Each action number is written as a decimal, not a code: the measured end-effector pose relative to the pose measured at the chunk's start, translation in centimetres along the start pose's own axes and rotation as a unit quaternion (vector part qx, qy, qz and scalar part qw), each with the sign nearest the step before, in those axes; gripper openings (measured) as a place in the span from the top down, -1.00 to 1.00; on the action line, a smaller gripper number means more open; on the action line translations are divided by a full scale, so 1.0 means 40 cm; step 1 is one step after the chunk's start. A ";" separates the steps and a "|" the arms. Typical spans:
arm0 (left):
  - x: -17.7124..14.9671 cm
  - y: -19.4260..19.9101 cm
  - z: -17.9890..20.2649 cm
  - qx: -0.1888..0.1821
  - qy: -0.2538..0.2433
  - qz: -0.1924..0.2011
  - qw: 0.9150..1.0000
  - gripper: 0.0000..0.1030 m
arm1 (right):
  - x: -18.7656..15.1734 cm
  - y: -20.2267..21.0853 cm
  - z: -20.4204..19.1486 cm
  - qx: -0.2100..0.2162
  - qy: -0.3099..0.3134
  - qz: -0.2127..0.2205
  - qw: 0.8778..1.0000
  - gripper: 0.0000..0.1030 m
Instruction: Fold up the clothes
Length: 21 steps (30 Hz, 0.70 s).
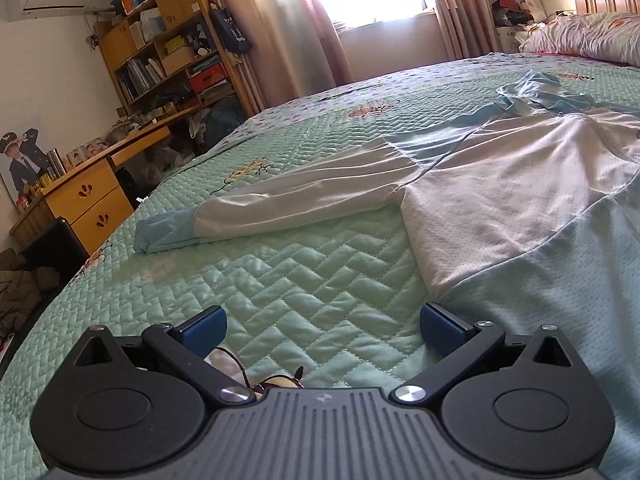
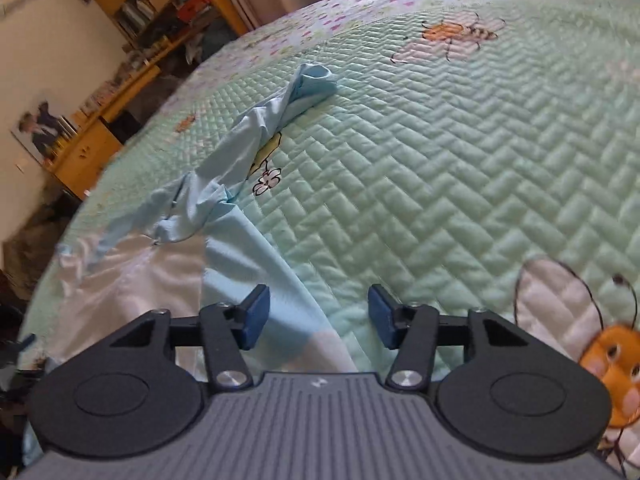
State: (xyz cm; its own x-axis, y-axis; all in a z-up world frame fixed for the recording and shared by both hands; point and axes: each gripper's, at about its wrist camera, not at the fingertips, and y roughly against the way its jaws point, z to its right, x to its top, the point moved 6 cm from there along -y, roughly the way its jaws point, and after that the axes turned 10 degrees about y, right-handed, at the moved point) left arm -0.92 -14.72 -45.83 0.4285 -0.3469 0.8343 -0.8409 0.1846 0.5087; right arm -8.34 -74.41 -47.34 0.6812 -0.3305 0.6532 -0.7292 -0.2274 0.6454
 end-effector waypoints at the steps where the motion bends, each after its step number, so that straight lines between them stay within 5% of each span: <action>1: 0.000 0.001 0.002 0.001 -0.002 0.001 1.000 -0.99 | -0.004 0.000 0.007 0.003 -0.005 0.004 1.000 0.09; 6: 0.000 0.002 0.005 0.005 -0.006 0.003 1.000 -0.99 | -0.019 0.013 0.043 0.031 -0.042 0.018 0.998 0.38; 10: 0.000 0.002 0.005 0.006 -0.007 0.003 1.000 -0.99 | -0.033 0.007 0.018 0.037 -0.036 0.019 0.998 0.37; 13: 0.000 0.003 0.006 0.007 -0.008 0.004 1.000 -0.99 | -0.028 0.001 -0.010 0.021 -0.007 0.017 1.000 0.37; 17: 0.000 0.003 0.007 0.007 -0.009 0.005 1.000 -0.99 | -0.022 -0.004 -0.021 -0.023 0.039 0.012 0.999 0.94; 21: 0.000 0.004 0.007 0.007 -0.008 0.005 1.000 -0.99 | 0.001 0.006 -0.025 -0.061 0.070 0.032 0.995 0.95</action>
State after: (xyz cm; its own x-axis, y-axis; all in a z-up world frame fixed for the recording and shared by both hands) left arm -1.16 -14.95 -45.82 0.4152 -0.3605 0.8353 -0.8495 0.1748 0.4977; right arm -8.43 -73.56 -46.77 0.6428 -0.2085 0.7371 -0.7634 -0.0941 0.6391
